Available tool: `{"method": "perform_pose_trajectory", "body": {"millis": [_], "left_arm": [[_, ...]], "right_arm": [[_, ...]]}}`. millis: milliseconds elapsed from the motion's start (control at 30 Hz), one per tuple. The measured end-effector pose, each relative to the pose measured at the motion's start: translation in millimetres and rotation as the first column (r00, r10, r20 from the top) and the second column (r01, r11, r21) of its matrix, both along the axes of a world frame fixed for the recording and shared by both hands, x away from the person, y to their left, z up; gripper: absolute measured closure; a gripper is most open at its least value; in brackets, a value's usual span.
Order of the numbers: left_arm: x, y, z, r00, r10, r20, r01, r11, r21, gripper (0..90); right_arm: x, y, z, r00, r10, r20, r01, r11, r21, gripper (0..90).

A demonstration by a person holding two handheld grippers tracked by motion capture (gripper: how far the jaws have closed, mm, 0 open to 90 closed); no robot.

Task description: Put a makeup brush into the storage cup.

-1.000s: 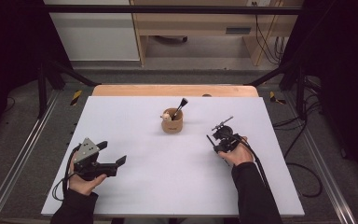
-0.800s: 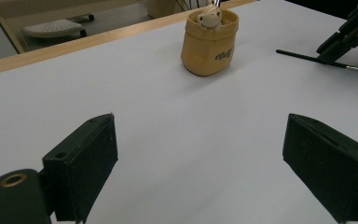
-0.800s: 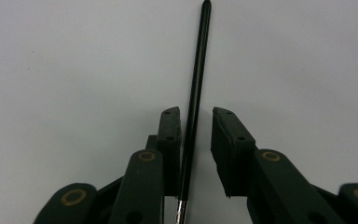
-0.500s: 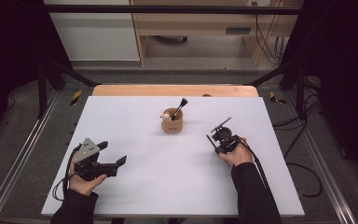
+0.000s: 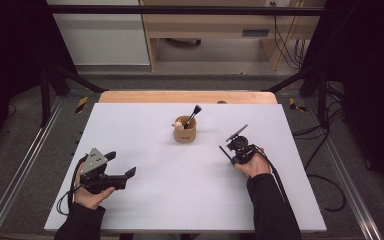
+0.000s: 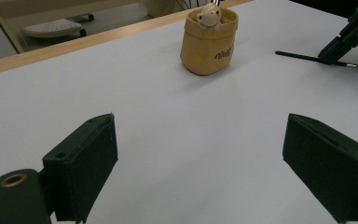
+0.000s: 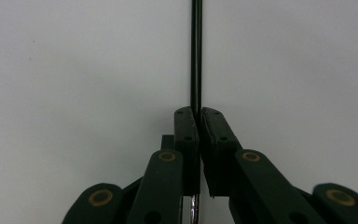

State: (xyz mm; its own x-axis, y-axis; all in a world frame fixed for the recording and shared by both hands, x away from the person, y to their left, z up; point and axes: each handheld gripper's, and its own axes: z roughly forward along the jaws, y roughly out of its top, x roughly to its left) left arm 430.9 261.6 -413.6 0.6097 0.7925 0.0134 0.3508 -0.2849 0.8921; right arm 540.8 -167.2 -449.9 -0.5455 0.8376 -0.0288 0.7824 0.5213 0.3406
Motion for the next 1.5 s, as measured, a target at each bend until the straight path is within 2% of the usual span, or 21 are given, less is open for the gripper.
{"method": "perform_pose_trajectory", "body": {"millis": [333,400,633,667,800,1067,1133,1300,1400,1467,1500], "left_arm": [[0.4,0.7,0.1,1.0000,0.001,0.002,-0.001,1.0000,0.003,9.6],[0.3,0.6,0.2,1.0000,0.001,0.003,-0.001,1.0000,0.004,9.6],[-0.3,-0.7,0.4,1.0000,0.000,0.003,0.000,1.0000,0.005,9.6],[-0.4,-0.9,0.5,1.0000,-0.001,0.003,0.001,1.0000,0.008,9.6],[-0.7,-2.2,0.7,1.0000,-0.004,0.006,0.004,0.9999,0.013,9.6],[-1.7,-7.5,0.8,0.9998,-0.017,0.007,0.017,0.9995,0.027,9.6],[-2.1,-8.8,1.0,0.9998,-0.020,0.007,0.020,0.9993,0.032,9.6],[-2.8,-11.8,1.5,0.9995,-0.032,0.007,0.032,0.9987,0.040,9.6],[-3.4,-13.6,2.2,0.9992,-0.039,0.007,0.038,0.9983,0.043,9.6],[-4.0,-14.7,3.3,0.9990,-0.045,0.008,0.044,0.9981,0.044,9.6],[-4.4,-15.2,3.9,0.9989,-0.047,0.010,0.046,0.9979,0.045,9.6]], "right_arm": [[-1.6,0.3,0.1,0.9999,0.000,0.015,0.000,1.000,-0.006,85.8],[-2.4,0.7,2.5,0.9999,-0.002,0.013,0.002,1.000,0.011,85.8],[-7.3,-2.9,16.1,0.9980,0.026,0.057,-0.028,0.999,0.046,85.9],[-8.6,-2.9,19.4,0.9986,0.015,0.050,-0.019,0.998,0.063,85.9],[-13.7,-5.4,29.2,0.9969,0.034,0.071,-0.041,0.995,0.091,85.8],[-29.5,-5.9,47.7,0.9903,0.085,0.110,-0.102,0.980,0.168,85.8],[-33.2,-5.3,51.2,0.9885,0.100,0.113,-0.119,0.978,0.173,85.8],[-41.1,-2.1,58.3,0.9788,0.152,0.138,-0.176,0.966,0.188,85.8],[-45.5,1.0,62.9,0.9665,0.196,0.165,-0.227,0.955,0.191,85.8],[-49.2,4.6,66.8,0.9642,0.207,0.166,-0.239,0.949,0.207,85.8],[-50.5,5.9,68.3,0.9602,0.219,0.173,-0.254,0.944,0.210,85.8]]}}
